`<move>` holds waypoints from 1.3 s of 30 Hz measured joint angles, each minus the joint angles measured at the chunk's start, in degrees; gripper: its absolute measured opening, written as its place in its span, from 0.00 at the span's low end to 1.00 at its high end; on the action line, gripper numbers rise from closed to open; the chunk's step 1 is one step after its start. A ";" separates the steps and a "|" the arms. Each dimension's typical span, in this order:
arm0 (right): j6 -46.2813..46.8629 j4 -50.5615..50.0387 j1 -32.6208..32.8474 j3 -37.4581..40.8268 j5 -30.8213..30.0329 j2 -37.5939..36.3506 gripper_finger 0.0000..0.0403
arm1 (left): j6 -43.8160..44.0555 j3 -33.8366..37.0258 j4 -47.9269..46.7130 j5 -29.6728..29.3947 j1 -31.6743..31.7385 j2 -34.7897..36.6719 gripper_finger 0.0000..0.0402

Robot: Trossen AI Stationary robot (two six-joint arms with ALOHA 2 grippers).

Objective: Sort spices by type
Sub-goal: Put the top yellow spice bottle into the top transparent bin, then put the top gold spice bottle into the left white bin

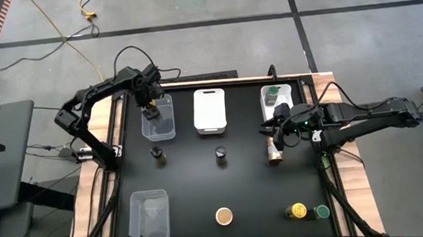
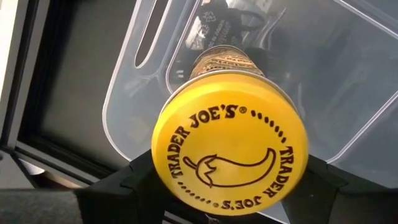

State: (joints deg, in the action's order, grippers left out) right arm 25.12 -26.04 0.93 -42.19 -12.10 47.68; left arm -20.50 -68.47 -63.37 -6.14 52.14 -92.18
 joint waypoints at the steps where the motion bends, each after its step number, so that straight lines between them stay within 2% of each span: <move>1: 0.00 -0.01 0.00 0.00 0.00 0.00 0.43 | 0.01 0.00 0.00 -0.17 0.00 0.00 0.61; 10: 0.00 -0.02 0.00 0.00 0.00 0.00 0.43 | 0.20 0.00 0.00 -0.49 0.00 0.00 0.70; 19: -0.04 -0.02 0.00 0.00 0.00 0.00 0.43 | 1.12 0.00 -0.12 -0.63 -0.04 2.48 0.71; 31: -0.09 -0.03 0.00 0.00 0.00 0.00 0.43 | 7.39 -0.02 -3.88 -0.38 -0.94 13.65 0.71; 39: -0.11 -0.02 0.00 0.00 0.00 0.00 0.43 | 18.06 -0.02 -4.50 -0.32 -7.57 22.74 0.71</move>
State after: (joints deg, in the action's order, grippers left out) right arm 25.02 -26.06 0.93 -42.19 -12.10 47.68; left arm -2.44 -68.49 -67.88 -6.46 44.57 -69.44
